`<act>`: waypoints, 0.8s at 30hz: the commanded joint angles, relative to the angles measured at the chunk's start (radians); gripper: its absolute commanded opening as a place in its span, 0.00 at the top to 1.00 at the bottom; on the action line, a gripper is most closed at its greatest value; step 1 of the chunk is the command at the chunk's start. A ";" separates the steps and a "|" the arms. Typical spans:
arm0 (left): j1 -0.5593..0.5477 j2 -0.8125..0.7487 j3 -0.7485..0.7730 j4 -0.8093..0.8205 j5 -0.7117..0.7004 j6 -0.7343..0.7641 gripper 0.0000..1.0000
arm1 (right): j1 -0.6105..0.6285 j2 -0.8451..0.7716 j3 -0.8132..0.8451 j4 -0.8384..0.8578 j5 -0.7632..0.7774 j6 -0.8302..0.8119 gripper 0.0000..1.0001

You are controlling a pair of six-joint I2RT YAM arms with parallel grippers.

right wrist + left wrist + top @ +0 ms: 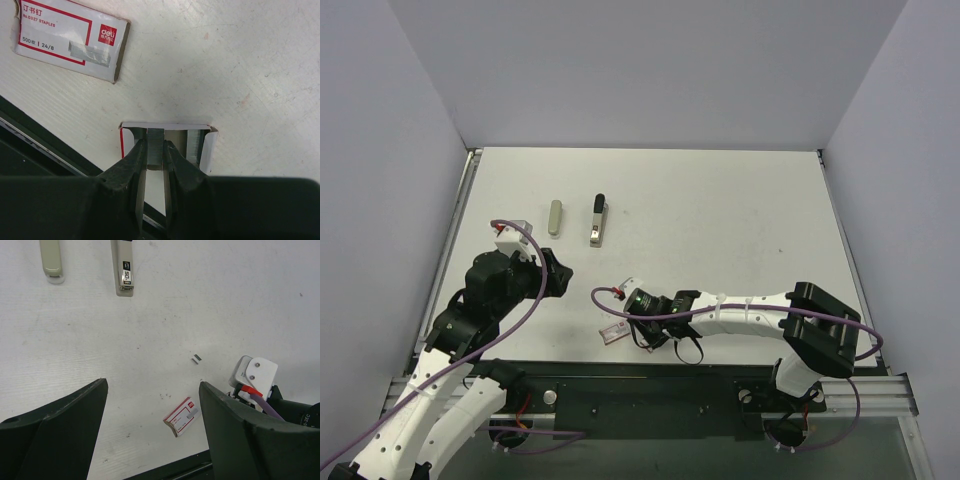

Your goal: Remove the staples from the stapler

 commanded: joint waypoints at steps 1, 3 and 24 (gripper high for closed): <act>0.007 -0.002 0.004 0.016 0.006 -0.009 0.16 | 0.011 -0.035 -0.011 -0.045 0.026 0.000 0.92; 0.007 -0.004 0.004 0.016 0.008 -0.007 0.16 | 0.011 -0.040 -0.011 -0.045 0.028 0.000 0.92; 0.007 -0.005 0.003 0.013 0.008 -0.009 0.16 | 0.017 -0.042 -0.014 -0.045 0.042 0.003 0.91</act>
